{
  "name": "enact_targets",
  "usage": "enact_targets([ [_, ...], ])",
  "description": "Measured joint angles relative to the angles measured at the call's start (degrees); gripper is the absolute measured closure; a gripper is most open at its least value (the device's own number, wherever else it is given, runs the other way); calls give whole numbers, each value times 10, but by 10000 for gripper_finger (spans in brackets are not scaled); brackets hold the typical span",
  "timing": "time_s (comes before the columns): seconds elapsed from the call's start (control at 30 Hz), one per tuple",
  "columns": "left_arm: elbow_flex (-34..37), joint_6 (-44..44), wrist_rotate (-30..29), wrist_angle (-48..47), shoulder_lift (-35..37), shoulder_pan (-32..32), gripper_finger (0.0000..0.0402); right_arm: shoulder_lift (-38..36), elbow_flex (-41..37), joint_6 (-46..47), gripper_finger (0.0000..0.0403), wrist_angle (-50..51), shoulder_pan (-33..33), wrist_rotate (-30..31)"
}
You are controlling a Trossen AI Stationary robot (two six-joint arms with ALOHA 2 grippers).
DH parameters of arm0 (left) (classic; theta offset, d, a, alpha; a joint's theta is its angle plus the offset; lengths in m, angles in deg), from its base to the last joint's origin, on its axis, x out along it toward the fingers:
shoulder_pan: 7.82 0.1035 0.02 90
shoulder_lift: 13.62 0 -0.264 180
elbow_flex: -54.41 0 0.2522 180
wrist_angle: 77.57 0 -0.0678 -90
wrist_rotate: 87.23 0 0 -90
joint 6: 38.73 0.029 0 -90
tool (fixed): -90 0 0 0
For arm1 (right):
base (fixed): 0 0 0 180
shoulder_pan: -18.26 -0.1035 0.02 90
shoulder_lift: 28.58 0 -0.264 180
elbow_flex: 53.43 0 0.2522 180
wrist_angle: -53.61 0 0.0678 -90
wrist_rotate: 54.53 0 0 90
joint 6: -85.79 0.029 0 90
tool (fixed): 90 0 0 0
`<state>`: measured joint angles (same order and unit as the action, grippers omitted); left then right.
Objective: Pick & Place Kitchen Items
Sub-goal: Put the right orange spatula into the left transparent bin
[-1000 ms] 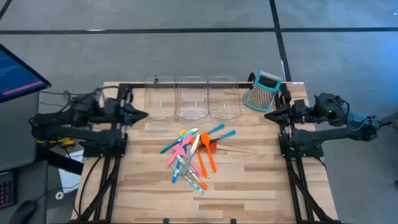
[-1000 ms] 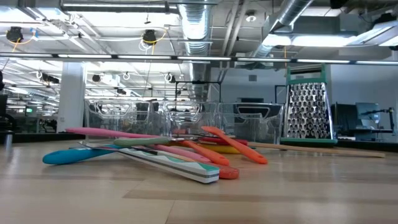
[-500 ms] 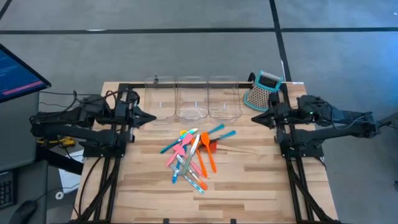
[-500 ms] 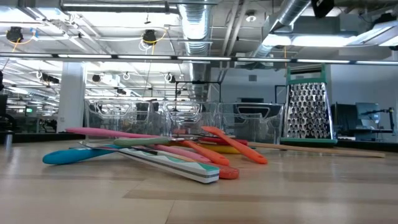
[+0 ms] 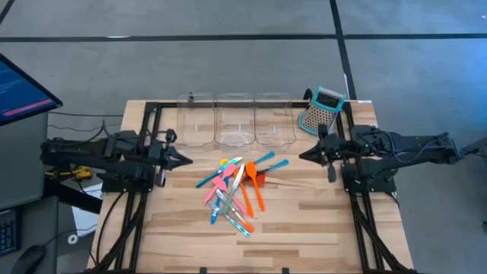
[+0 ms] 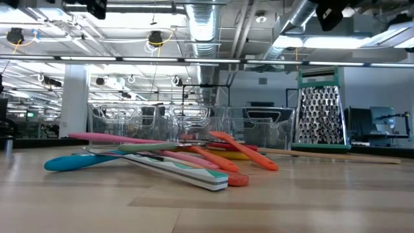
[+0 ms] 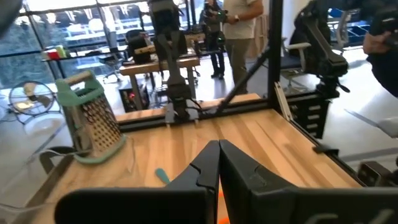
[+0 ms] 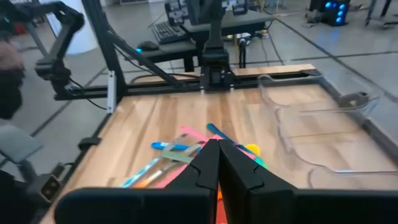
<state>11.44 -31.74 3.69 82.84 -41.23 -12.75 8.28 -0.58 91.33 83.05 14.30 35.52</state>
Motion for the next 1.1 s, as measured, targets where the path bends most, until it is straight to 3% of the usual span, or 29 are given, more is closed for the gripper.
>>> enact_targets([
  [0.3,59,-33,0,42,13,-18,399,52,0,41,402,-26,-45,52],
  [0.8,59,-34,0,51,13,-18,399,163,0,71,402,-125,-96,68],
  [1.1,59,-34,0,51,13,-18,399,188,0,102,402,-145,-107,121],
])
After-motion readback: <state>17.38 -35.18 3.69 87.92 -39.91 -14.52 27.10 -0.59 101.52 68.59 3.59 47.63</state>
